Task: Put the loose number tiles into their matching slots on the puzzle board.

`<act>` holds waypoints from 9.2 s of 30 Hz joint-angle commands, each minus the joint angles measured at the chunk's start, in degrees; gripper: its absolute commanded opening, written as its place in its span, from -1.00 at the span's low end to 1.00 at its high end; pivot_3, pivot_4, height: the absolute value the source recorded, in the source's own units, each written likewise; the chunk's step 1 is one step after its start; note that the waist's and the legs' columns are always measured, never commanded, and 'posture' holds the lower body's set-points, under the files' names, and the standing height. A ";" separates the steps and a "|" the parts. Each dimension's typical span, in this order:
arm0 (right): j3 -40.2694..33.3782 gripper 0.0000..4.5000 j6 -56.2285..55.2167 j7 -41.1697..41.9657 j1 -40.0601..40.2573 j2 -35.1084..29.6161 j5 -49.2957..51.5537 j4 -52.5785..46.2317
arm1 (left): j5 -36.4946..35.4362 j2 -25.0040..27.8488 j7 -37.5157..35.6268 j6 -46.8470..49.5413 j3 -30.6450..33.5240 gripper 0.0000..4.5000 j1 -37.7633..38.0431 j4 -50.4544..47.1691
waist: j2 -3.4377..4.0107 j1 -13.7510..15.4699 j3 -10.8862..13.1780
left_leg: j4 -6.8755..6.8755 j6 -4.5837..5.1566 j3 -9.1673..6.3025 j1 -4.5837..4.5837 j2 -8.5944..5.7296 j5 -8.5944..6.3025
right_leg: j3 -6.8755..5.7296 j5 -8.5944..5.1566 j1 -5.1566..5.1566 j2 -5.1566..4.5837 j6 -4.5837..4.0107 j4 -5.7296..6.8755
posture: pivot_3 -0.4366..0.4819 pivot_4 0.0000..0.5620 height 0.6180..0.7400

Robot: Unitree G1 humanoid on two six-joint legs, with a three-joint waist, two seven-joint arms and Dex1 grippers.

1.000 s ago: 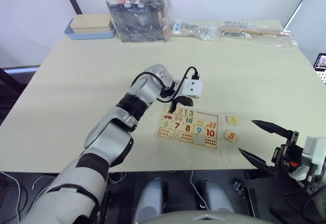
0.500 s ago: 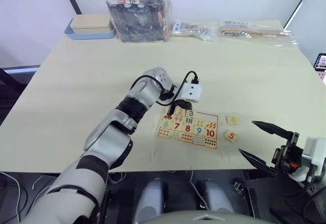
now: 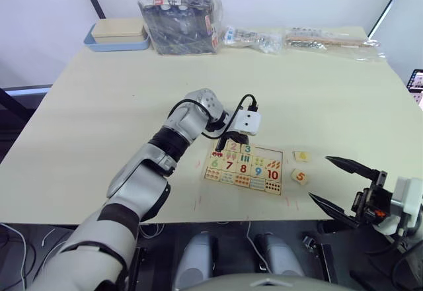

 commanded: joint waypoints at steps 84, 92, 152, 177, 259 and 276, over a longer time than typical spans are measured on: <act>23.32 1.00 20.17 17.51 -49.26 -18.68 -16.75 40.45 | -56.87 20.46 4.59 11.13 58.92 0.96 83.74 -59.70 | 0.25 -0.21 -0.10 | -0.17 0.01 0.01 0.10 0.21 -0.02 | -0.40 -0.18 0.02 -0.54 -0.34 -0.20 | -0.05 -0.47 1.00; 27.09 0.89 12.44 19.17 -54.66 -14.25 -22.19 51.33 | -57.32 19.99 7.06 11.64 58.65 0.99 84.05 -61.76 | 0.26 -0.19 -0.09 | -0.17 0.01 0.05 0.09 0.21 -0.02 | -0.38 -0.17 0.04 -0.51 -0.34 -0.18 | -0.05 -0.47 1.00; 35.35 -0.61 55.08 10.87 -66.08 -18.15 -24.90 17.20 | -57.48 19.69 10.51 10.20 59.36 1.00 85.13 -63.22 | 0.41 -1.61 0.01 | -0.33 -0.02 0.11 0.09 0.25 -0.03 | -1.14 -0.14 -0.21 -1.52 -0.41 -0.17 | -0.05 -0.47 1.00; 59.50 -0.61 73.02 2.34 -81.29 -9.12 -27.01 17.16 | -61.14 19.52 10.27 10.40 61.99 1.00 87.23 -65.61 | 0.44 -1.65 0.02 | -0.84 -0.11 -0.54 -0.59 -0.06 0.02 | -3.87 -0.04 -0.36 -2.90 -0.51 -0.89 | -0.05 -0.47 1.00; 61.25 -0.61 71.72 0.06 -81.84 -4.84 -28.38 20.09 | -60.60 19.47 12.26 10.08 62.02 1.00 88.68 -66.59 | 0.42 -1.66 0.00 | -0.76 -0.40 -0.67 -0.60 -0.09 0.22 | -3.91 0.12 -0.26 -2.20 -0.32 -0.79 | -0.05 -0.47 1.00; 61.20 -0.61 71.90 0.08 -81.47 -5.02 -28.09 19.68 | -60.15 19.37 11.98 10.29 61.45 1.00 87.92 -66.21 | 0.42 -1.65 0.00 | -0.76 -0.40 -0.67 -0.60 -0.09 0.22 | -3.91 0.12 -0.26 -2.20 -0.31 -0.79 | -0.05 -0.47 1.00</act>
